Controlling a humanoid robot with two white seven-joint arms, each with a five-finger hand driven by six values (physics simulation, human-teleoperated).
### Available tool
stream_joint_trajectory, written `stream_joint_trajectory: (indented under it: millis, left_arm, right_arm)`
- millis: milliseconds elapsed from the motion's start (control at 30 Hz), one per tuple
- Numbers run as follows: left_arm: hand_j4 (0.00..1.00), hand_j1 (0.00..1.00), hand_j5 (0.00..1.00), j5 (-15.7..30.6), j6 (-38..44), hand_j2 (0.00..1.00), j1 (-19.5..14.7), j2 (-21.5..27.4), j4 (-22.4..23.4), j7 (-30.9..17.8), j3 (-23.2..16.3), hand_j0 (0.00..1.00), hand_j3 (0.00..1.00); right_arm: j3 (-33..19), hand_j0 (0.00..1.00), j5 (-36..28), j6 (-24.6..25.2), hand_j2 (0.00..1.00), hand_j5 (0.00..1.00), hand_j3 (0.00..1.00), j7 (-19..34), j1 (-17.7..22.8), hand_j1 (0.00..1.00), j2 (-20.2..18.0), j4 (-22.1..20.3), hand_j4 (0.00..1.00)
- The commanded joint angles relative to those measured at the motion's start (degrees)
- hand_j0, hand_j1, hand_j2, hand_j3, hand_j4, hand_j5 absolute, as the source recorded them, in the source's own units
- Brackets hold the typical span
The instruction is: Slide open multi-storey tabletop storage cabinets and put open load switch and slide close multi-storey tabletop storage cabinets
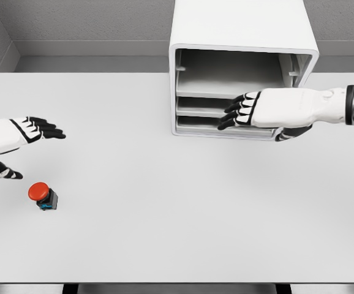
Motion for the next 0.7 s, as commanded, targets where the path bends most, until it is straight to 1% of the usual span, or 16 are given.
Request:
stream_joint_trajectory:
  millis: [0,33,133,200,667]
  left_arm:
    - [1.0,1.0,1.0,0.7,0.1,1.0,-0.1,0.1,0.2,-0.2,-1.4,1.0,1.0]
    - [1.0,1.0,1.0,0.9,0.1,1.0,0.0,0.2,-0.1,-0.2,-1.9,1.0,1.0]
    - [1.0,1.0,1.0,1.0,0.1,1.0,0.1,0.1,-0.5,-0.2,-1.9,1.0,1.0]
    - [1.0,1.0,1.0,0.9,0.1,1.0,0.0,0.2,-0.4,-0.2,-3.2,1.0,1.0]
    - [1.0,1.0,1.0,0.8,0.1,1.0,-0.1,0.1,-0.2,-0.2,-3.2,1.0,1.0]
  right_arm:
    - [0.1,1.0,-0.3,0.2,1.0,1.0,1.0,0.0,0.0,1.0,-0.2,0.1,1.0]
    - [0.3,1.0,-0.3,0.2,1.0,1.0,1.0,0.0,-0.1,1.0,-0.6,0.2,1.0]
    - [0.6,1.0,-0.3,0.2,1.0,1.0,1.0,0.0,-0.4,1.0,-0.5,0.8,1.0]
    - [0.6,1.0,-0.3,0.2,1.0,1.0,1.0,0.0,-0.5,1.0,0.2,0.6,1.0]
    - [0.8,1.0,-0.4,0.2,1.0,1.0,1.0,0.0,-1.8,1.0,0.8,0.6,1.0]
